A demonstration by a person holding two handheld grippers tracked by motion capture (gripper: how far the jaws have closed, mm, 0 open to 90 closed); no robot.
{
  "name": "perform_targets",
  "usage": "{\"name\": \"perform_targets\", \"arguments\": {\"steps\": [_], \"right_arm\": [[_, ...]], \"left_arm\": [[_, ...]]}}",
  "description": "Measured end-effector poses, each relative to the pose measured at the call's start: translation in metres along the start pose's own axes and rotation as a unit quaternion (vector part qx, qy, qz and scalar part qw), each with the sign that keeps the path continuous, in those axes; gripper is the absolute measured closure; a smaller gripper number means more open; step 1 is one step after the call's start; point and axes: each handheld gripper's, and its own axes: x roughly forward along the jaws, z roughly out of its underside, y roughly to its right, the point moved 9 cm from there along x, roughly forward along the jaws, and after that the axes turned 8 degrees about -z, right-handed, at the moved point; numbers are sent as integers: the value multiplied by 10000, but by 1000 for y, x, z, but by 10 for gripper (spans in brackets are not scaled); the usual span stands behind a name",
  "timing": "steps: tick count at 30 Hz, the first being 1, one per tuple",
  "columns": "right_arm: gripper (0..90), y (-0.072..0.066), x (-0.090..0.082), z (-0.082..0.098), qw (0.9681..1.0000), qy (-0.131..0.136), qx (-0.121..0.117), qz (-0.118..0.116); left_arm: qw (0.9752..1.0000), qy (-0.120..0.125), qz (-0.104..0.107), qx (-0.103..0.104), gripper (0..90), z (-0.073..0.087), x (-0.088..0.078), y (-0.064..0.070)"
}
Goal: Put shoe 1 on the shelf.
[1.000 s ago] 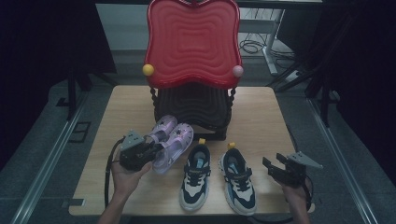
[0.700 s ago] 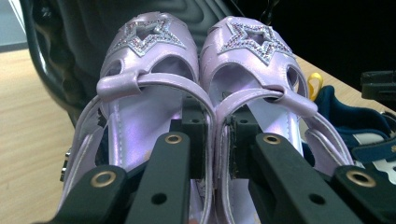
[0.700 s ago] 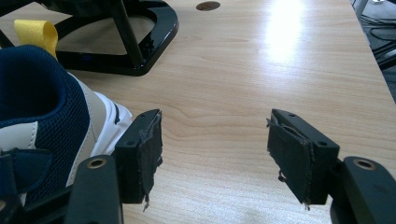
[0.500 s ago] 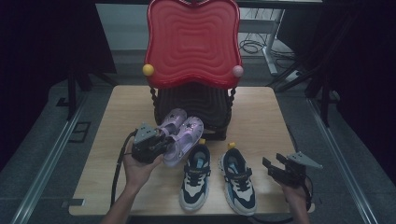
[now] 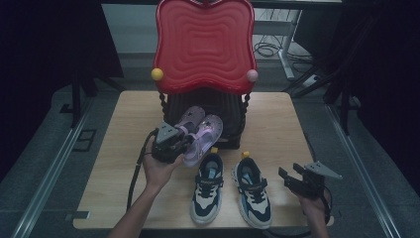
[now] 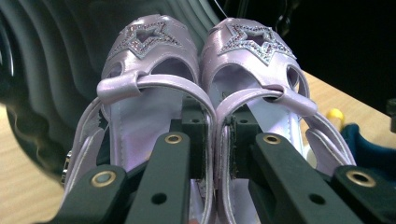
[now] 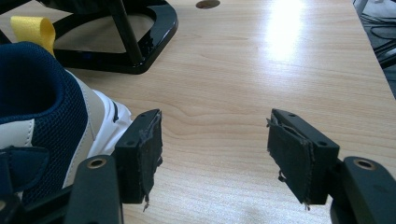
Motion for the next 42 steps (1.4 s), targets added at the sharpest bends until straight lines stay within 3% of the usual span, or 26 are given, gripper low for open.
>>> {"name": "perform_targets", "arguments": {"steps": [6,16,30,42], "right_arm": [[355,0,1,1,10000,-21,2,-14],[355,2,-1,2,10000,-17,8,9],[355,3,-1,2,10000,-14,31,25],[355,5,-1,3,10000,-15,40,38]], "left_arm": [[9998,150,-96,84,807,-10,16,6],[9992,191,-299,190,807,-16,40,6],[9980,260,-512,281,806,-21,55,1],[9946,558,-791,367,806,-29,70,-3]]}}
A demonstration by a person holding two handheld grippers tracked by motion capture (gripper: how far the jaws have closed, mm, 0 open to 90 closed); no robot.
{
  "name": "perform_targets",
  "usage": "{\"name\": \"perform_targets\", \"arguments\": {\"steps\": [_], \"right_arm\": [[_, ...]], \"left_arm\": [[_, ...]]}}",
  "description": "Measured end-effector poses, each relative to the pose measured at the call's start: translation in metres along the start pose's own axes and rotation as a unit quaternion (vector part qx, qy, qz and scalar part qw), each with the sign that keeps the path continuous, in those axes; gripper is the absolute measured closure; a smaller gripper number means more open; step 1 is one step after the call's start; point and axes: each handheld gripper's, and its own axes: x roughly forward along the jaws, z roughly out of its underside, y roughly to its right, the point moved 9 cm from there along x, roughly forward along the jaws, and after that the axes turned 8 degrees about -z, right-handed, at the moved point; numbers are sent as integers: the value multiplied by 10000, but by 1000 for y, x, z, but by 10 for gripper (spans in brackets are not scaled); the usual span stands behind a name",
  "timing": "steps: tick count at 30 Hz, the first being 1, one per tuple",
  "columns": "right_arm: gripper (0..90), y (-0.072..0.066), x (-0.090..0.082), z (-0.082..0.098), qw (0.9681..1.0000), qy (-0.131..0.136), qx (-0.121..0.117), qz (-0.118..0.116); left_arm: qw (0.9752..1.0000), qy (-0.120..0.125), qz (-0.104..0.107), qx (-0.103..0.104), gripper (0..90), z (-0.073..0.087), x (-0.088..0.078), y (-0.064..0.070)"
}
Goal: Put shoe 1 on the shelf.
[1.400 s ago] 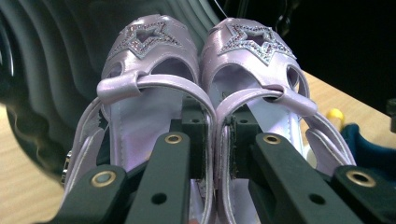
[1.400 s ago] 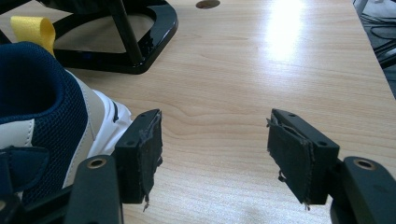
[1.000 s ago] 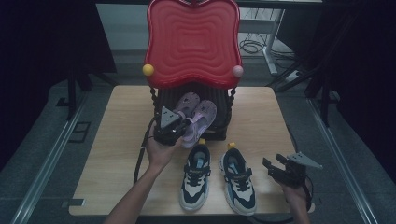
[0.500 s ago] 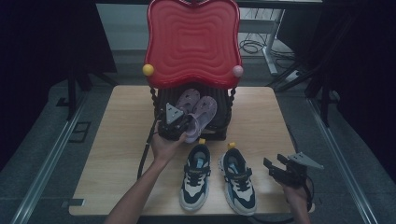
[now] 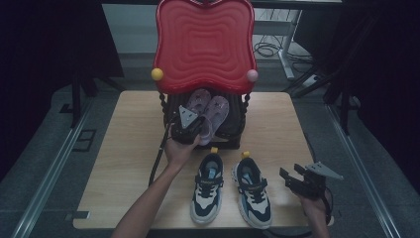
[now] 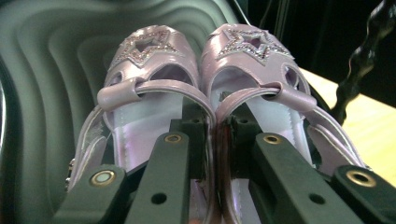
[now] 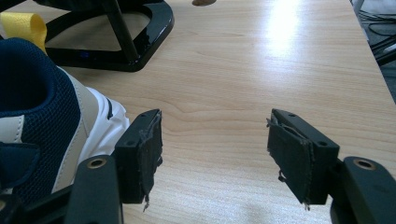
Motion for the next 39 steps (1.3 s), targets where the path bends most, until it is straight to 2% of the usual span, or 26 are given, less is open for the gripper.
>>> {"name": "perform_targets", "arguments": {"steps": [8,17,23,28,29,32,33,39], "right_arm": [[356,1,0,1,10000,-6,7,-1],[356,3,-1,1,10000,-5,31,10],[356,4,-2,1,10000,-6,42,17],[356,3,-1,2,10000,-5,44,16],[356,3,-1,2,10000,-12,44,22],[355,4,-1,2,10000,-13,50,22],[355,4,-1,2,10000,-12,49,25],[356,5,-3,2,10000,-2,55,31]], "left_arm": [[9998,102,-144,4,806,-10,11,1],[9993,163,-336,-8,806,-11,26,-2],[9983,302,-489,-23,806,-17,32,-3],[9976,438,-532,64,806,-24,39,0],[9975,447,-549,7,805,-25,41,2],[9969,504,-594,61,805,-26,46,3],[9968,511,-610,16,805,-27,48,4],[9954,606,-739,114,804,-29,57,5]]}}
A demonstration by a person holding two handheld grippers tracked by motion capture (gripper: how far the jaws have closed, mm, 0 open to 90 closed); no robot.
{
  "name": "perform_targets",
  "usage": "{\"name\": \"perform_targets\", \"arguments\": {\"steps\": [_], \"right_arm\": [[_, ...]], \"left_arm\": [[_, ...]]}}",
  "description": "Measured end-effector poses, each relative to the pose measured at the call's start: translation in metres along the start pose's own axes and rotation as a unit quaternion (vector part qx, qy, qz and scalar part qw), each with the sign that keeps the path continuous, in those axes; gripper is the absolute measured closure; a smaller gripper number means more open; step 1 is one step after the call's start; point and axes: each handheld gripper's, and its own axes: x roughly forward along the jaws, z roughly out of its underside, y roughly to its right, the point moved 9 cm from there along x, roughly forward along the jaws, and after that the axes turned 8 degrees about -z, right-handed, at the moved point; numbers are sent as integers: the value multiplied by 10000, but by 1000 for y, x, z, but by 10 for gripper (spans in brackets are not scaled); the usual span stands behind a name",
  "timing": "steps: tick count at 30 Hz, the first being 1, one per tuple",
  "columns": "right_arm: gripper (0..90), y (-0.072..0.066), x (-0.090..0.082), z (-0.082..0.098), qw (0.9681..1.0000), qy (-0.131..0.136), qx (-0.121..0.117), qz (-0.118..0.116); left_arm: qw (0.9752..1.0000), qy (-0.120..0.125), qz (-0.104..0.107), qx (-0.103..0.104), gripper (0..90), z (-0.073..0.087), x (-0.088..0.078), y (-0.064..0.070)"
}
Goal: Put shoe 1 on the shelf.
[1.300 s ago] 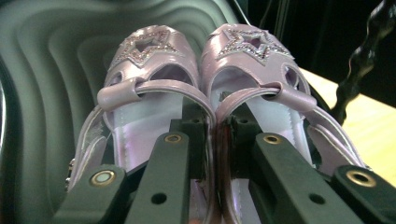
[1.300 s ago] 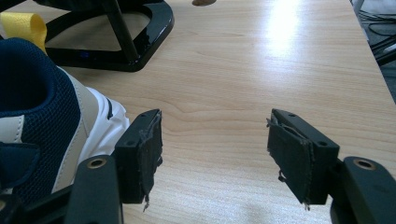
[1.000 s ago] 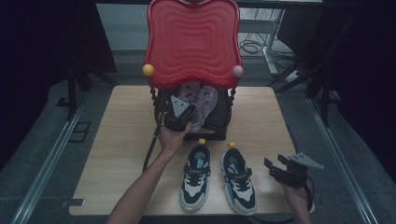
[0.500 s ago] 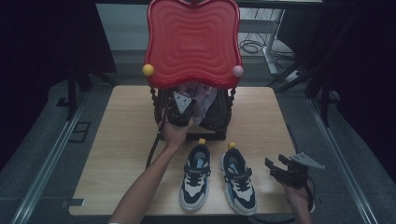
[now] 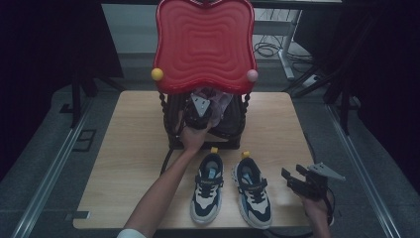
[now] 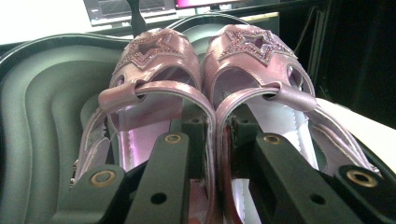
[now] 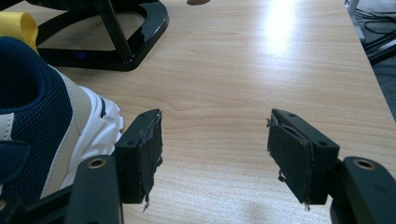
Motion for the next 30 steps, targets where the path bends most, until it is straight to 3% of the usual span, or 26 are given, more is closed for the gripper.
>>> {"name": "perform_targets", "arguments": {"steps": [5,9,16,21,30], "right_arm": [[356,1,-1,0,10000,5,-7,14],[356,0,-1,1,10000,-5,4,20],[356,0,-2,0,10000,15,-28,22],[355,0,-3,-1,10000,31,-8,14],[355,-2,-1,-1,10000,23,-22,2]], "left_arm": [[9999,12,-100,-24,800,2,5,1],[9998,-23,-146,133,794,6,7,5],[9997,-78,-137,188,743,10,8,9],[9998,-146,-25,133,615,9,5,8],[9985,-354,420,-20,399,10,-2,4]]}}
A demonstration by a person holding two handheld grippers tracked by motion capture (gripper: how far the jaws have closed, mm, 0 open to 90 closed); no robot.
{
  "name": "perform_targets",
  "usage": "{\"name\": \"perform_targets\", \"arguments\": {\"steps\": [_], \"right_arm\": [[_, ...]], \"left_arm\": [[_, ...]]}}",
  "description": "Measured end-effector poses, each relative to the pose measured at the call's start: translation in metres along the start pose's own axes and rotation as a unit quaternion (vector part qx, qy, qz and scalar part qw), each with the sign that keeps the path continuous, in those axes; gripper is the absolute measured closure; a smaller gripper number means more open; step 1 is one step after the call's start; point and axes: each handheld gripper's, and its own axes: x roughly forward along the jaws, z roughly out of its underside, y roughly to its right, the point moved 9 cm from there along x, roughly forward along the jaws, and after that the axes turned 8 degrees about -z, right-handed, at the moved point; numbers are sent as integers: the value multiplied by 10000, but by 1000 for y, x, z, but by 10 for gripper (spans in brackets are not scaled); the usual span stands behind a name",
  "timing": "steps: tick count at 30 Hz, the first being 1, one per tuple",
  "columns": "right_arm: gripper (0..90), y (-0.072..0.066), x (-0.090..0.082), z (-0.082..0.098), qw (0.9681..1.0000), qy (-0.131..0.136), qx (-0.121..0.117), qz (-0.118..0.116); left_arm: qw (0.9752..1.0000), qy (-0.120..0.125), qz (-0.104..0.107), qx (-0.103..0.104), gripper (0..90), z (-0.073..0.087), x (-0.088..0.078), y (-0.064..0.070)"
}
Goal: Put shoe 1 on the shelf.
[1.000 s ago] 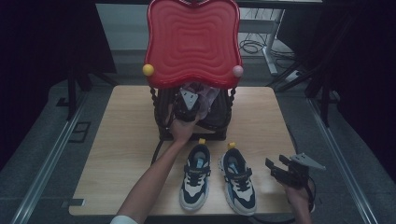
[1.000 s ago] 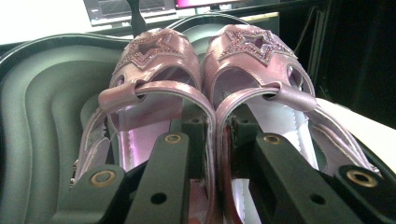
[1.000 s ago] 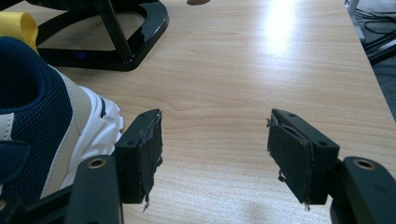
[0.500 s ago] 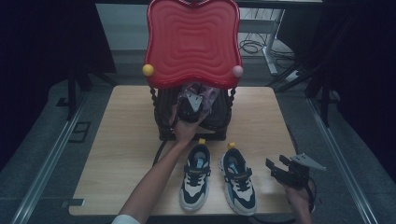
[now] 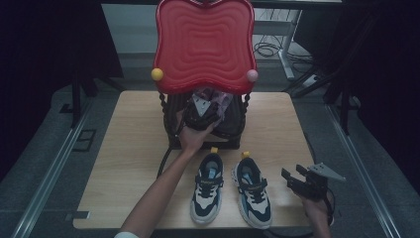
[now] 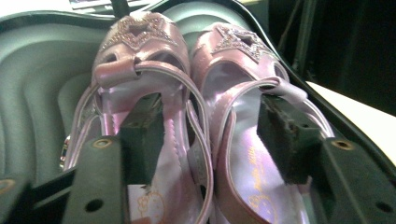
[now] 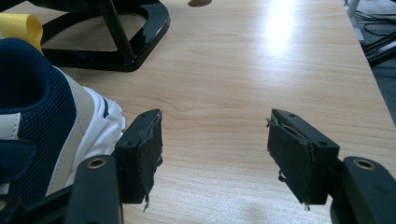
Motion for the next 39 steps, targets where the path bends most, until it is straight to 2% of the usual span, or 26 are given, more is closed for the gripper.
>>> {"name": "perform_targets", "arguments": {"steps": [1,2,3,9,12,13,14,23,25,32,39], "right_arm": [[356,0,0,0,10000,-6,-3,-1],[356,0,0,0,10000,-9,-5,-1],[355,0,0,0,10000,-6,-3,7],[356,-1,1,1,10000,-27,-21,-3],[356,-1,1,1,10000,-17,-9,-3],[355,-2,1,0,10000,-14,-13,-3],[355,-2,1,0,10000,-11,-13,-2],[357,-3,2,0,10000,-20,-17,-20],[365,-4,3,1,10000,-32,-29,-24],[435,-8,3,-2,9999,45,-56,-105],[512,-10,2,-4,9998,97,-57,-134]], "left_arm": [[10000,3,46,14,388,0,-1,-1],[9999,8,65,-81,377,-1,-3,0],[9999,33,114,-28,371,-2,-5,-1],[9995,81,287,-60,338,-6,-20,0],[9994,22,354,-55,340,-5,-28,0],[9994,6,356,5,343,-4,-30,-1],[9993,-30,372,-63,345,-3,-32,-1],[9988,-154,452,-133,382,10,-54,-15],[9989,-173,438,-90,399,14,-58,-18],[9988,-368,275,-146,470,31,-68,-36],[9986,-515,-6,-83,575,44,-71,-51]]}}
